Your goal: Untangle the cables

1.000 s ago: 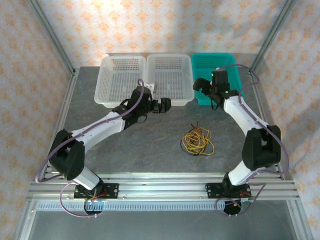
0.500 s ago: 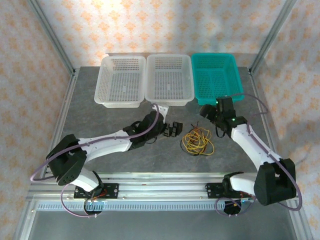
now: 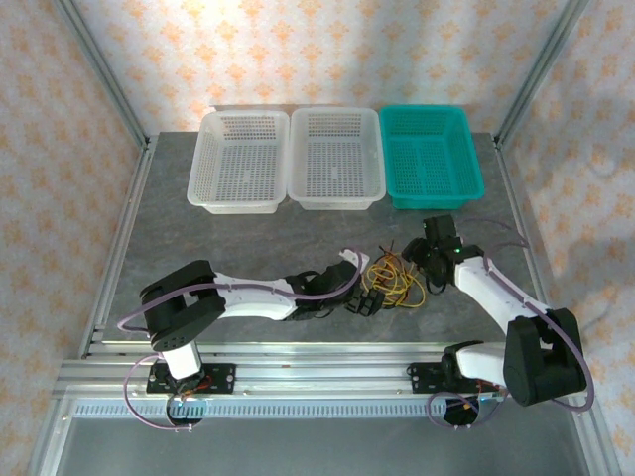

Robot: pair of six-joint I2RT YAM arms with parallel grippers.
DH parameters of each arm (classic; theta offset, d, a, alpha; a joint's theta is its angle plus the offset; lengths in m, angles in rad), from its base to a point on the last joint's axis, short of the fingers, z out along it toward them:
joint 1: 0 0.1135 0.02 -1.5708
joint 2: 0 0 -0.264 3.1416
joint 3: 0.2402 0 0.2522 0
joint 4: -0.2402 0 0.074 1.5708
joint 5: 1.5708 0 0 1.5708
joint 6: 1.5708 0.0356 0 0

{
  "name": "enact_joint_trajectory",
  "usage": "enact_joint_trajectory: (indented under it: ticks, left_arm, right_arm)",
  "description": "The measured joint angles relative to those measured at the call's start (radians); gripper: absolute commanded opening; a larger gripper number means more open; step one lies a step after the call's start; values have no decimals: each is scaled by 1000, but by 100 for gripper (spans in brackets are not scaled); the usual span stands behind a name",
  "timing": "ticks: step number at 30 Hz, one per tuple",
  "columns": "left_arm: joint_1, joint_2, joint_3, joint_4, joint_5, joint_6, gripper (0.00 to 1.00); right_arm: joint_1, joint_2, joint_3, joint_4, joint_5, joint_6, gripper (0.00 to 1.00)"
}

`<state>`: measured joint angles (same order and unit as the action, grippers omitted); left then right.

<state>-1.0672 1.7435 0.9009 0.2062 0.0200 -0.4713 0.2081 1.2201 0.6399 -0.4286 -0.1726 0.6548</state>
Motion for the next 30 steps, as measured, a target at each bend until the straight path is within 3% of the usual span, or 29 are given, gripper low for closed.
enact_joint_trajectory:
  ticks: [7, 10, 14, 25, 30]
  left_arm:
    - [0, 0, 2, 3, -3, 0, 99]
    - [0, 0, 2, 8, -8, -3, 99]
    - [0, -2, 2, 7, -26, -5, 99]
    - [72, -62, -58, 34, -3, -54, 99]
    - [207, -198, -177, 34, 25, -73, 99]
  right_arm:
    - [0, 0, -29, -6, -53, 3, 76]
    - [1, -8, -42, -5, -76, 8, 86]
    - [1, -21, -69, -1, -106, 19, 86]
    - [130, -21, -92, 56, -166, 122, 74]
    - [245, 20, -82, 140, -184, 219, 69]
